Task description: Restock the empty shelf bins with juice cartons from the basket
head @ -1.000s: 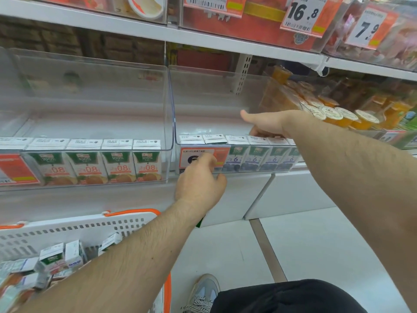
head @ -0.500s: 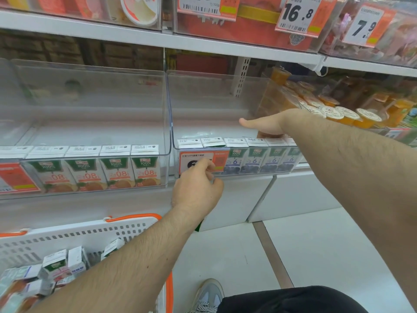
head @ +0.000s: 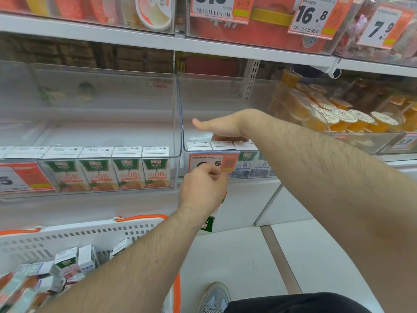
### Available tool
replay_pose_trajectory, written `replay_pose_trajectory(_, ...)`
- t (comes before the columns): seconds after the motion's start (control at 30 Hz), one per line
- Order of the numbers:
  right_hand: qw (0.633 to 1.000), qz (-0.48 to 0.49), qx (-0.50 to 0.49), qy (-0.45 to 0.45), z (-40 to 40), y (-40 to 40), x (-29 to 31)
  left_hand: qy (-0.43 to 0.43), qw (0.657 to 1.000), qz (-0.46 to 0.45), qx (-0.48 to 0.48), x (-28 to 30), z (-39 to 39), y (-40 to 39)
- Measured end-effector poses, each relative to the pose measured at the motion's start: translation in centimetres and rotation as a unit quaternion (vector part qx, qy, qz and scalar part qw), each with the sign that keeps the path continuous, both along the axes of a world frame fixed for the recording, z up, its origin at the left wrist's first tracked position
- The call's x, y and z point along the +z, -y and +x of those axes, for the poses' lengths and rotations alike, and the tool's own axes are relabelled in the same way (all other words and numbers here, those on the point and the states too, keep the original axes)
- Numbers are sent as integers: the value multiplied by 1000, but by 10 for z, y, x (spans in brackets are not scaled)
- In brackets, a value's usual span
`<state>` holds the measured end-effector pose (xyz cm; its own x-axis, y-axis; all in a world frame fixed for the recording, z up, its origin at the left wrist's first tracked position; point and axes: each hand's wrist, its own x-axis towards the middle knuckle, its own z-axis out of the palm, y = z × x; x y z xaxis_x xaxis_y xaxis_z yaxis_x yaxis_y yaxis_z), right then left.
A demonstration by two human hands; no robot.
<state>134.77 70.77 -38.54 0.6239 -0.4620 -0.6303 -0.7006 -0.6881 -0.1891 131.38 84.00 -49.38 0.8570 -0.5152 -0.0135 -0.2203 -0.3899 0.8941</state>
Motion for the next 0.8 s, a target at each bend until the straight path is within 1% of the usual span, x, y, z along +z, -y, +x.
replay_pose_trajectory(0.1,1000,-8,-9,-3,0,-6,1,-31,999,-9,-13,5,0,-1)
replay_pose_trajectory(0.17,1000,-1,-10,-3,-4,-9,0,-72,997,-29,-17,8,0,-6)
replay_pose_trajectory(0.2,1000,1,-13,14,-6,-8,-1,-99,994,-47,-13,10,1,-10)
replay_pose_trajectory(0.23,998,-15,-20,57,-10,-8,0,-131,989,-69,-7,13,1,-14)
replay_pose_trajectory(0.27,990,-53,-25,129,-14,-8,0,-164,982,-93,-1,16,1,-18)
replay_pose_trajectory(0.3,966,-116,-27,228,-19,-9,0,-196,973,-119,5,18,1,-22)
replay_pose_trajectory(0.33,919,-189,-36,345,-24,-11,-2,-225,964,-143,11,21,1,-26)
replay_pose_trajectory(0.37,859,-236,-51,452,-31,-16,-4,-254,953,-165,16,23,0,-31)
replay_pose_trajectory(0.4,808,-254,-60,529,-38,-24,-9,-286,940,-186,22,25,0,-37)
replay_pose_trajectory(0.43,774,-244,-68,580,-47,-34,-15,-321,923,-210,32,28,0,-42)
replay_pose_trajectory(0.47,760,-213,-86,608,-55,-45,-22,-354,905,-233,43,29,0,-48)
replay_pose_trajectory(0.5,758,-166,-108,622,-63,-57,-29,-384,886,-254,56,30,0,-54)
replay_pose_trajectory(0.57,770,-28,-179,612,-77,-88,-37,-436,845,-295,89,30,2,-66)
replay_pose_trajectory(0.6,779,49,-225,584,-83,-102,-40,-459,825,-312,107,29,4,-72)
replay_pose_trajectory(0.67,808,174,-294,479,-94,-129,-49,-494,786,-342,147,24,8,-83)
replay_pose_trajectory(0.7,816,230,-321,422,-100,-140,-53,-507,769,-354,165,21,10,-88)
replay_pose_trajectory(0.73,816,287,-345,366,-105,-150,-57,-515,756,-362,181,18,12,-94)
replay_pose_trajectory(0.8,800,401,-357,270,-111,-164,-64,-513,744,-371,211,15,13,-105)
